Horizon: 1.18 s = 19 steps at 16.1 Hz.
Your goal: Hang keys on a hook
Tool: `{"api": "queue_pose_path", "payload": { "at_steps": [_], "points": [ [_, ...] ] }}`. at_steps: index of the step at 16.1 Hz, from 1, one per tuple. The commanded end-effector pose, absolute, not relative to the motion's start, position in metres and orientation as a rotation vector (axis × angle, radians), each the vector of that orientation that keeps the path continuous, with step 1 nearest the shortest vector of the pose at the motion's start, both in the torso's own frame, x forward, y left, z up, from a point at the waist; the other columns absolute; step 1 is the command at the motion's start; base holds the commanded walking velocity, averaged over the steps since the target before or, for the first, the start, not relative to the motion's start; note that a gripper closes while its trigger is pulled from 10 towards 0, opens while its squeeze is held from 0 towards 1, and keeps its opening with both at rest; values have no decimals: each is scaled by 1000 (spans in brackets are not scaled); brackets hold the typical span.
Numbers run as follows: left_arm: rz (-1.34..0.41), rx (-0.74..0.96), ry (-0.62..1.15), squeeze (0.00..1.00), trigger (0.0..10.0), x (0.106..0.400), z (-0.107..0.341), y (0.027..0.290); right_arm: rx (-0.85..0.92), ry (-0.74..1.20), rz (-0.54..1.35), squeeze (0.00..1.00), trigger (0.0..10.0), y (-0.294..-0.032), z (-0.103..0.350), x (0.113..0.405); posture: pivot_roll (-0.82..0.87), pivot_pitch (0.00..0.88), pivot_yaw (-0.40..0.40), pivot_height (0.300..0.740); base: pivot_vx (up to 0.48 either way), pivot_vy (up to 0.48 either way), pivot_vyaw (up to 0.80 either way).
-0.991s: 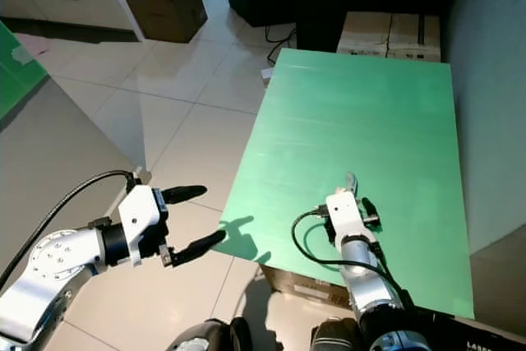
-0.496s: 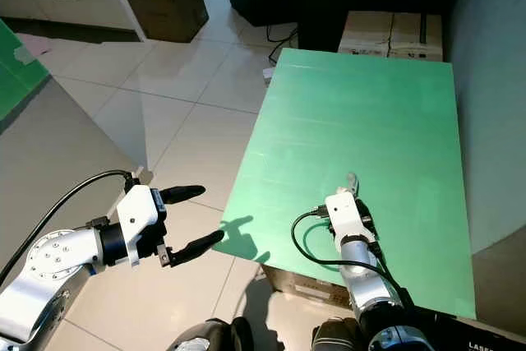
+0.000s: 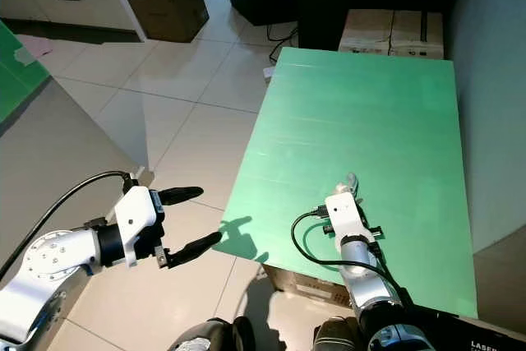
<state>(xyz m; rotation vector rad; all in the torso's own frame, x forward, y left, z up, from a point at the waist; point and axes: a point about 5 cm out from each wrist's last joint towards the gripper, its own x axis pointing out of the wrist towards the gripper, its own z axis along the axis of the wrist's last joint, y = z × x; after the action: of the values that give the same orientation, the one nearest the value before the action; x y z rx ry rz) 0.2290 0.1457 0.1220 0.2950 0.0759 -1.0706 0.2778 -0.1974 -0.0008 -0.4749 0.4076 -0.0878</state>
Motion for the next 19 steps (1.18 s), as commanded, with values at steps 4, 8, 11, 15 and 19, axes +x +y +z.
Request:
{"api": "queue_pose_path", "payload": {
  "at_steps": [4, 8, 11, 15, 19],
  "points": [
    [-1067, 311, 79, 0, 10000, 230, 126, 148, -467, 397, -94, 0, 0, -193, -3, 276, 14, 155, 225, 740, 0, 0, 0],
    [-1067, 313, 80, 0, 10000, 230, 127, 148, -435, 347, -96, 0, 0, -184, -5, 264, 20, 162, 231, 740, 0, 0, 0],
    [-1069, 315, 84, 0, 10000, 228, 128, 149, -408, 315, -96, 0, 0, -178, -4, 252, 25, 167, 239, 740, 0, 0, 0],
    [-1074, 319, 86, 0, 10000, 229, 130, 151, -398, 284, -101, 0, 0, -174, 1, 240, 25, 169, 246, 740, 0, 0, 0],
    [-1076, 322, 87, 0, 10000, 230, 130, 150, -427, 268, -137, 753, 10000, -180, 8, 243, 27, 167, 245, 740, 0, 0, 0]
  ]
}}
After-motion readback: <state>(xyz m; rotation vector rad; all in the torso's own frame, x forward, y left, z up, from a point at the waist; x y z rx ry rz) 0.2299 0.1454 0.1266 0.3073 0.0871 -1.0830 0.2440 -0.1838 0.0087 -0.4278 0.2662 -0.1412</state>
